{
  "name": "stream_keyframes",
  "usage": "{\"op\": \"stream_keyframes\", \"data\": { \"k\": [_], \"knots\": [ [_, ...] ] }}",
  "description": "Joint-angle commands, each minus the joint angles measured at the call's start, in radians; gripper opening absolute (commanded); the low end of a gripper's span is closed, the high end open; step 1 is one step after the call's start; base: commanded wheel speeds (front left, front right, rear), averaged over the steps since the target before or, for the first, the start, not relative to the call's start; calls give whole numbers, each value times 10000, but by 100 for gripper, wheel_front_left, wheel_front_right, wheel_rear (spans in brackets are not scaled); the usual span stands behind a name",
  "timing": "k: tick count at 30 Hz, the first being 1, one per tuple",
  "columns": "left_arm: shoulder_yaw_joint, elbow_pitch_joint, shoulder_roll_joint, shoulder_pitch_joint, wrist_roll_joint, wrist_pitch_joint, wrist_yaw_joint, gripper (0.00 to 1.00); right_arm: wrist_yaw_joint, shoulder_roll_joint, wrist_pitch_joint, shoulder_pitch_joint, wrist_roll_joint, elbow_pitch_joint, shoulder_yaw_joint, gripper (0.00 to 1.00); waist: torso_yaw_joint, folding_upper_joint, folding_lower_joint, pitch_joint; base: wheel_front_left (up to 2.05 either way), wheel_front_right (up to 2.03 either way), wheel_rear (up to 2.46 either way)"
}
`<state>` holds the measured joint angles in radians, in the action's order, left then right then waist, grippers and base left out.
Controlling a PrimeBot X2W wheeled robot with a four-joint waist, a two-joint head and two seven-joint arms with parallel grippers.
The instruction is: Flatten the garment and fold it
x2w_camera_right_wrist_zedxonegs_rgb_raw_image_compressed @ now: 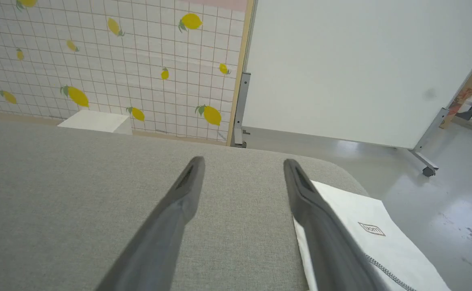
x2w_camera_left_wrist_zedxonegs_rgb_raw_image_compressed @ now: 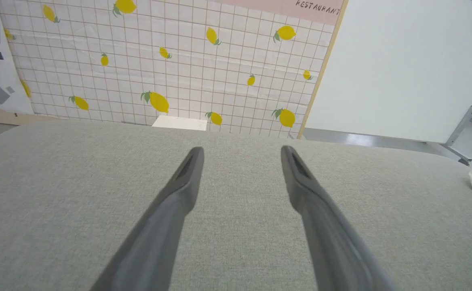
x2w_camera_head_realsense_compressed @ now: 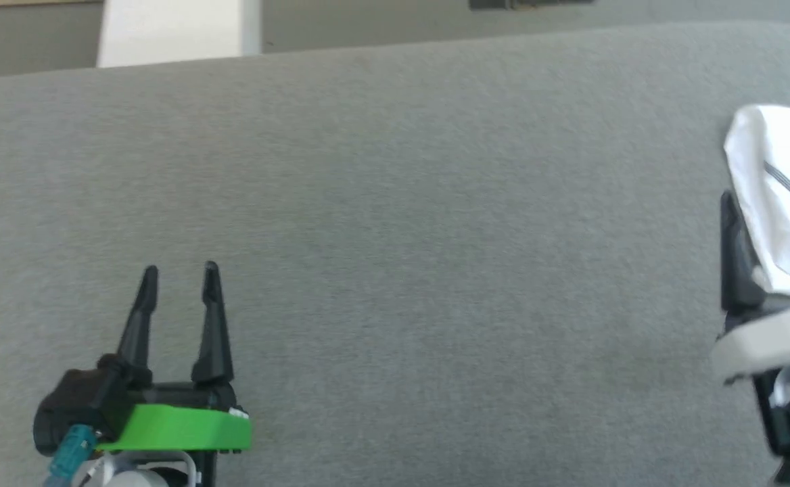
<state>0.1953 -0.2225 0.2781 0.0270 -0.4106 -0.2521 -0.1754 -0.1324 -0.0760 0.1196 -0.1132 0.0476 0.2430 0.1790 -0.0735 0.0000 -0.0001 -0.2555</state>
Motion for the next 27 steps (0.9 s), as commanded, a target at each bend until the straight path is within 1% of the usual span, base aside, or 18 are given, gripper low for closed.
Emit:
{"op": "stream_keyframes", "data": {
  "k": [1,4,5,14,22,23,27],
  "knots": [
    [31,160,-91,150,129,-68,96,100,17,123,-345,297,76,102,-30,100,637,0,1,563,0,0,0],
    [16,457,-238,224,287,-88,251,100,17,240,-893,745,142,177,-117,100,808,0,1,695,0,0,0],
    [-35,535,-329,249,339,-90,307,100,17,247,-1097,904,-69,109,-136,100,864,0,1,738,0,0,0],
    [-211,1147,-995,764,862,-95,880,100,17,256,-2199,1985,-1305,-1454,-265,100,1113,0,1,1072,0,0,0],
    [-509,1569,-1465,898,1218,-96,1258,100,17,257,-2543,1962,-1252,-1981,-443,100,1073,0,1,1134,0,0,0],
    [-504,1561,-1448,768,1191,-44,1227,0,0,249,-2472,1996,-1271,-1983,-441,0,1075,0,1,1134,0,0,0],
    [-504,1557,-1454,759,1198,-36,1229,0,0,245,-2457,1994,-1269,-1984,-437,0,1075,0,1,1144,0,0,0]
  ]
}}
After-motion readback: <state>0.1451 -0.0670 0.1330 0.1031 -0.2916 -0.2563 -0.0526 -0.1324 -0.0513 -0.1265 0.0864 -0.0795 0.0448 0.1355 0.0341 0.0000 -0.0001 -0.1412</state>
